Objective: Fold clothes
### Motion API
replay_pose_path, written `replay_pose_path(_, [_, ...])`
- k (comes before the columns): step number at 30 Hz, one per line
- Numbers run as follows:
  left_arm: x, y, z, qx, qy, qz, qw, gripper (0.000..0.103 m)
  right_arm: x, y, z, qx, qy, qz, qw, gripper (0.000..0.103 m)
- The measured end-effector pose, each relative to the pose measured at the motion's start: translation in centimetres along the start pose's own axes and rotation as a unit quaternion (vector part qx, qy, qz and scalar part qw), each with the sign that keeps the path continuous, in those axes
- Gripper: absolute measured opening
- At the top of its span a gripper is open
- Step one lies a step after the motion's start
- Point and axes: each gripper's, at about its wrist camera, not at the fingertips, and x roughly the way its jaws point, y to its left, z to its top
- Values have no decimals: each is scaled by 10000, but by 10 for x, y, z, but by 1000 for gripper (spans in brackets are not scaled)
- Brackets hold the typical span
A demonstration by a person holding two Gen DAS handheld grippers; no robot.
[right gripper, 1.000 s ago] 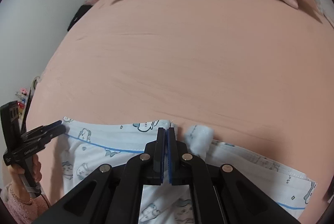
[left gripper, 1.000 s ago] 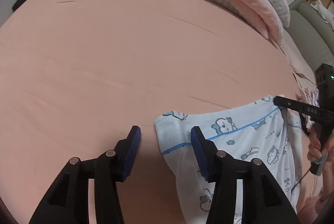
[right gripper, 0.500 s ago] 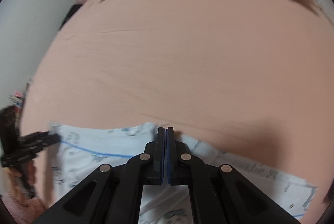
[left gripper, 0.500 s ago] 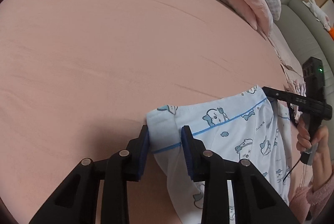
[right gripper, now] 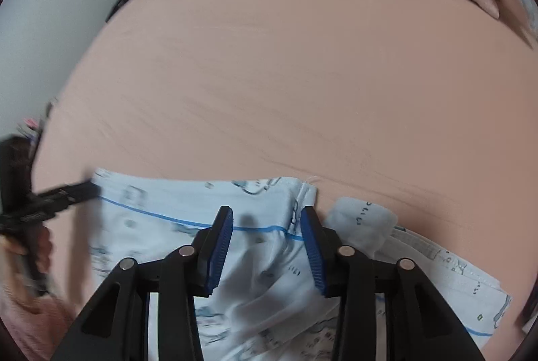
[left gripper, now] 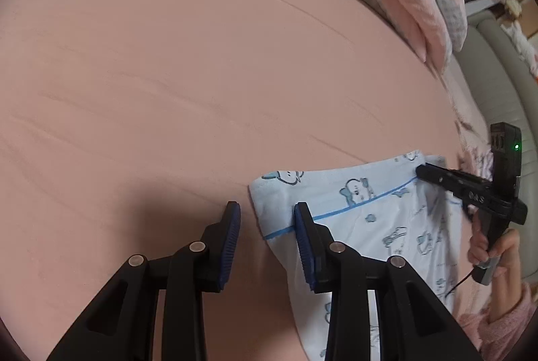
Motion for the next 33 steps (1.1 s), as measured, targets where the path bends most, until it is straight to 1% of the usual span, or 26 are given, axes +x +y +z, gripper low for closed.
replay_pose_path(2, [5, -9, 9, -11, -37, 20, 10000, 31, 3, -2, 0, 45, 45, -5, 10000, 4])
replay_pose_path(3, [9, -14, 15, -34, -68, 10, 10000, 34, 4, -3, 0, 67, 68, -7, 10000, 4])
replay_pose_path(4, [8, -13, 15, -59, -93, -5, 9999, 40, 5, -4, -1, 89, 91, -10, 9999, 4])
replay_pose_path(5, [7, -11, 15, -75, -105, -27, 9999, 40, 6, -5, -1, 111, 113, -12, 9999, 4])
replay_pose_path(7, [0, 3, 2, -8, 23, -127, 9999, 40, 9, -8, -1, 184, 148, -17, 9997, 4])
replay_pose_path(8, [4, 0, 0, 76, 66, -160, 9998, 40, 11, -12, -1, 252, 156, 15, 9996, 4])
replay_pose_path(10, [0, -2, -7, 310, -5, -57, 9995, 40, 15, -17, -1, 353, 193, 160, 9991, 4])
replay_pose_path(11, [-1, -4, -9, 417, -41, -17, 9991, 38, 18, -17, -1, 395, 201, 223, 9988, 4])
replay_pose_path(12, [4, -11, -8, 461, -73, -32, 9989, 29, 22, -14, -1, 428, 197, 275, 9985, 4])
replay_pose_path(13, [6, -15, -7, 464, -98, -23, 9989, 3, 27, -12, -2, 460, 194, 328, 9982, 4])
replay_pose_path(15, [2, -24, -6, 555, -235, 97, 9981, 4, 29, -7, -2, 523, 110, 371, 9979, 4])
replay_pose_path(17, [-20, -35, -3, 759, -520, 174, 9956, 3, 20, 2, 0, 411, -104, 309, 9986, 4])
replay_pose_path(19, [-56, -47, -5, 1210, -942, 361, 9875, 3, 21, 9, 8, 344, -221, 259, 9988, 4])
replay_pose_path(22, [-65, -51, 6, 1461, -1108, 540, 9816, 3, 29, 18, 22, 302, -323, 207, 9988, 4])
replay_pose_path(26, [-9, -22, 26, 1124, -535, 781, 9891, 3, 40, 31, 40, 245, -458, 138, 9986, 4])
replay_pose_path(27, [6, -15, 30, 1055, -403, 837, 9901, 3, 48, 33, 43, 233, -457, 62, 9987, 3])
replay_pose_path(29, [23, -8, 31, 1090, -377, 929, 9890, 6, 76, 35, 46, 217, -405, -183, 9988, 2])
replay_pose_path(30, [22, -5, 32, 1020, -468, 878, 9898, 7, 86, 38, 49, 215, -434, -245, 9985, 0])
replay_pose_path(31, [22, -3, 34, 958, -545, 845, 9903, 7, 92, 40, 50, 235, -472, -242, 9983, 0])
replay_pose_path(33, [14, -4, 37, 912, -547, 961, 9897, 9, 95, 46, 49, 293, -558, -129, 9979, 0])
